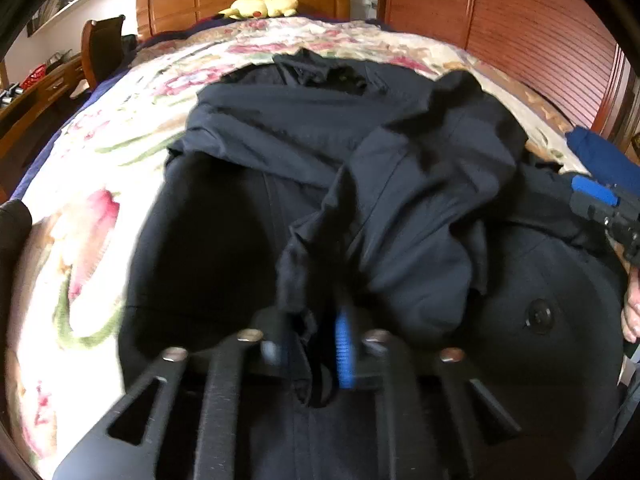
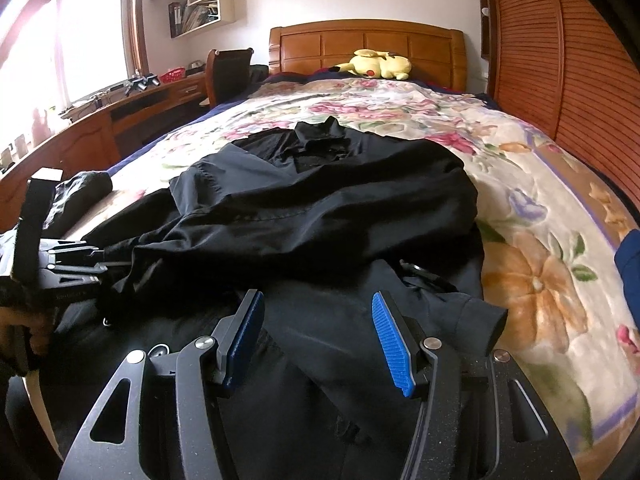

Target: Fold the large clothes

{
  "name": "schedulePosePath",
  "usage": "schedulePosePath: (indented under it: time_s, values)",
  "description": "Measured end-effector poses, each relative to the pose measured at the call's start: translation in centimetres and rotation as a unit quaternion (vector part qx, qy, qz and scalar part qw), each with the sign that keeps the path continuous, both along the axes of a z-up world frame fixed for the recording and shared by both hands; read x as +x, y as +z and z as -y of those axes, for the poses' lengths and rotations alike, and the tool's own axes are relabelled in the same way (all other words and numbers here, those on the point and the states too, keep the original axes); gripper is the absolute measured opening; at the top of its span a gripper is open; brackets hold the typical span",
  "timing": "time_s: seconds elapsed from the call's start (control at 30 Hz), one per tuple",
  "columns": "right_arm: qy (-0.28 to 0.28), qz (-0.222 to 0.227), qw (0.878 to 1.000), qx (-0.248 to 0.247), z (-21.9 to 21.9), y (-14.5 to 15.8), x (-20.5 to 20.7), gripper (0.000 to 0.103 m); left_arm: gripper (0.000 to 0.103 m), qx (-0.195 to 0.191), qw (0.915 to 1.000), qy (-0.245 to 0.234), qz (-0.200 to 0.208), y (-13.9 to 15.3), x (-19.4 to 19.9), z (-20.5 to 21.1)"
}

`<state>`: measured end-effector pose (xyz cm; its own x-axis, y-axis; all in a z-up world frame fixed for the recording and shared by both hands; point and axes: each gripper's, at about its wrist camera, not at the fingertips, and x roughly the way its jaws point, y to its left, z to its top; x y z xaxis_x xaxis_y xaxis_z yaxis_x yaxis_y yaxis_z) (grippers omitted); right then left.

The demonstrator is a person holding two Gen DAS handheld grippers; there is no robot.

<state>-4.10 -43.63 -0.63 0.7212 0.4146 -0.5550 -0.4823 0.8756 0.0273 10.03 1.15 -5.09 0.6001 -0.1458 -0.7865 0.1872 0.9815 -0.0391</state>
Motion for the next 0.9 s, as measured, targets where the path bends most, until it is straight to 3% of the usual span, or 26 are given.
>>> schedulePosePath:
  time_s: [0.2,0.3,0.43,0.67,0.77,0.9]
  values:
    - [-0.002,0.000,1.000,0.014,0.8,0.4,0.0,0.058,0.007,-0.007,0.9942,0.060,0.089,6.1,-0.9,-4.1]
    - [-0.003,-0.001,1.000,0.016,0.9,0.2,0.1,0.058,0.007,-0.011,0.9905,0.080,0.111,8.3,-1.0,-6.3]
    - [-0.002,-0.003,1.000,0.014,0.8,0.2,0.2,0.058,0.007,-0.011,0.9894,0.098,0.107,9.0,-0.8,-8.6]
    - [0.001,0.003,1.000,0.003,0.0,0.1,0.1,0.058,0.007,0.003,0.9913,0.091,0.095,7.9,-1.5,-9.2]
    - [-0.001,0.003,1.000,-0.003,0.0,0.0,0.3,0.058,0.017,0.007,0.9909,0.102,0.087,7.4,-1.7,-9.4]
    - [-0.002,0.006,1.000,-0.004,0.1,0.0,0.2,0.058,0.041,0.010,0.9909,0.092,0.097,7.2,-3.1,-9.6]
